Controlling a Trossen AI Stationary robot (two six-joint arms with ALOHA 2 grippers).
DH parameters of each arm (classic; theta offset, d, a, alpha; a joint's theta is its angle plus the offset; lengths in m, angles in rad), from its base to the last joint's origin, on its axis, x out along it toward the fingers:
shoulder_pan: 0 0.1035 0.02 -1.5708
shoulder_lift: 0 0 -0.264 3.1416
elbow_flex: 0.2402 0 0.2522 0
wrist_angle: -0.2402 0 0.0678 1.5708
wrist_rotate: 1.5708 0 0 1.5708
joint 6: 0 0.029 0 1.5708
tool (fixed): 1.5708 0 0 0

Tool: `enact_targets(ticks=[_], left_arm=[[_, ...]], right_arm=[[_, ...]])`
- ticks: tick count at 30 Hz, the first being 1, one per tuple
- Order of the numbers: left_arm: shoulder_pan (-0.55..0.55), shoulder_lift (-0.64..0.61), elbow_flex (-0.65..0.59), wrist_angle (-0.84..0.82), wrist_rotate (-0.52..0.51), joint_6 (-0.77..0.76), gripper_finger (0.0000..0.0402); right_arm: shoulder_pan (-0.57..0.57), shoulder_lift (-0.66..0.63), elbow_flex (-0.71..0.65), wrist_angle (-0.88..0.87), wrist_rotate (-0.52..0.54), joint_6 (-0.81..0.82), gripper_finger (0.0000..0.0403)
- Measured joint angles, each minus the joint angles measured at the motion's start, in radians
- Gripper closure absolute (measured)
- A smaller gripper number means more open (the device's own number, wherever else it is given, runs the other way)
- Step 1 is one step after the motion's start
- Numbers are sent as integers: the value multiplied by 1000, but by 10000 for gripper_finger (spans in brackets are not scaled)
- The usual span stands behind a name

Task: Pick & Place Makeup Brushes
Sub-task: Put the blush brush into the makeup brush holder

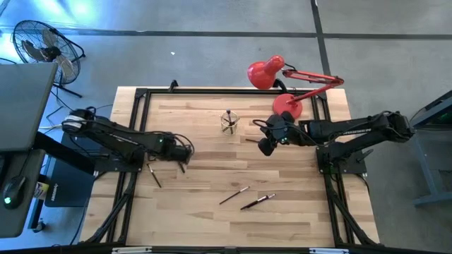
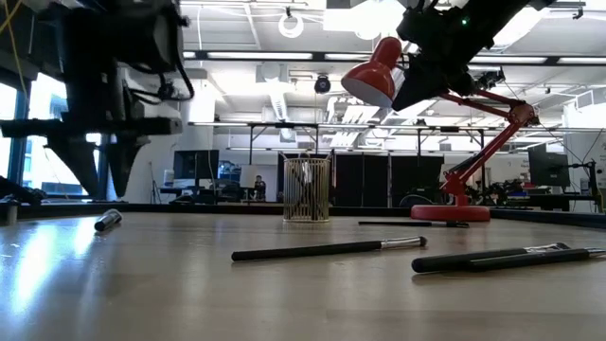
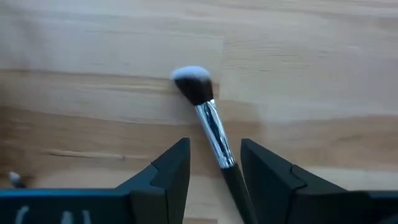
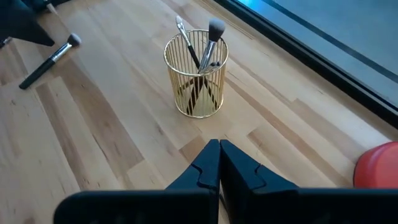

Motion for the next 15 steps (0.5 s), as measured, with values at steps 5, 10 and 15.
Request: enact_targets(ticks=[5, 10, 15], left_arm=[[70, 58, 0, 34, 80, -2, 261], [144, 118, 0, 47, 173, 2, 261], [194, 165, 4, 86, 244, 66, 262]], right_arm=[[0, 0, 0, 0, -7, -41, 401], [0, 0, 0, -2, -18, -87, 399], [0, 0, 0, -6, -33, -122, 402]])
